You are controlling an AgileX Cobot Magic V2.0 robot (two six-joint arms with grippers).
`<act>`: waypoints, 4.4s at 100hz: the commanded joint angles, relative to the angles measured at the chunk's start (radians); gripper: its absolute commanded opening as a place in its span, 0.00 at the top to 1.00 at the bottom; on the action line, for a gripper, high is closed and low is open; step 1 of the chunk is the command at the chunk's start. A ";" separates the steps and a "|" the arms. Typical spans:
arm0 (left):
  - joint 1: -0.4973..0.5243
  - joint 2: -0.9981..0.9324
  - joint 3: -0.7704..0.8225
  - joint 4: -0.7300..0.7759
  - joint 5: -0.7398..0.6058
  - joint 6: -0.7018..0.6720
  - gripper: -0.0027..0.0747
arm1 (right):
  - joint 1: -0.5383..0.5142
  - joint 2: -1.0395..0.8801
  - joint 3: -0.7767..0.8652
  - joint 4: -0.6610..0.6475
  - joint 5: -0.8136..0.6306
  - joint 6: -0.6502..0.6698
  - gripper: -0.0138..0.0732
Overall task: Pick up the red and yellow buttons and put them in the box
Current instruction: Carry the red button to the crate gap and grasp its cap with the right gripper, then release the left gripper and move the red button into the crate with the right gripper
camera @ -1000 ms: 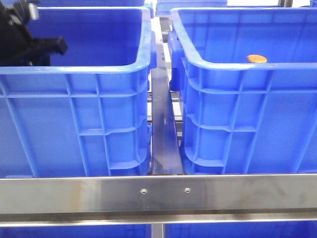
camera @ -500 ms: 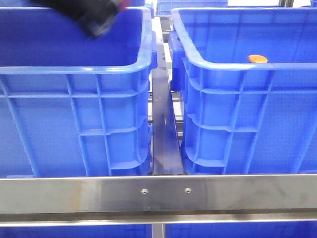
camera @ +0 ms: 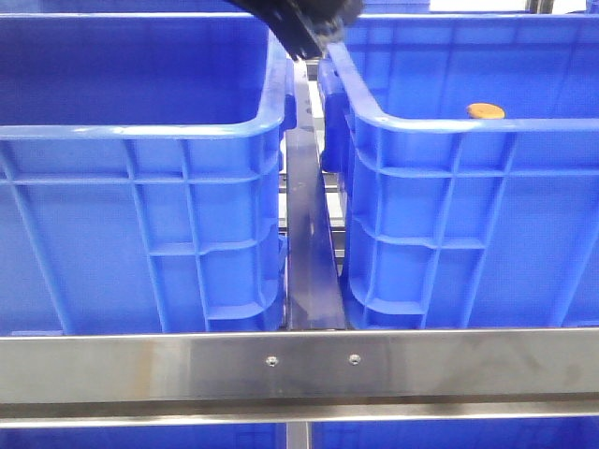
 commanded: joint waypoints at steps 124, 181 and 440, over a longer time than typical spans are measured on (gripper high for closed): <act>-0.008 -0.025 -0.031 -0.069 -0.031 0.000 0.83 | 0.083 0.429 -0.171 0.059 0.361 0.429 0.21; -0.008 -0.025 -0.031 -0.085 -0.007 0.000 0.11 | 0.083 0.428 -0.171 0.060 0.391 0.429 0.52; -0.006 -0.092 -0.031 -0.101 -0.003 -0.007 0.11 | -0.324 0.968 -0.589 0.063 -0.159 -0.311 0.52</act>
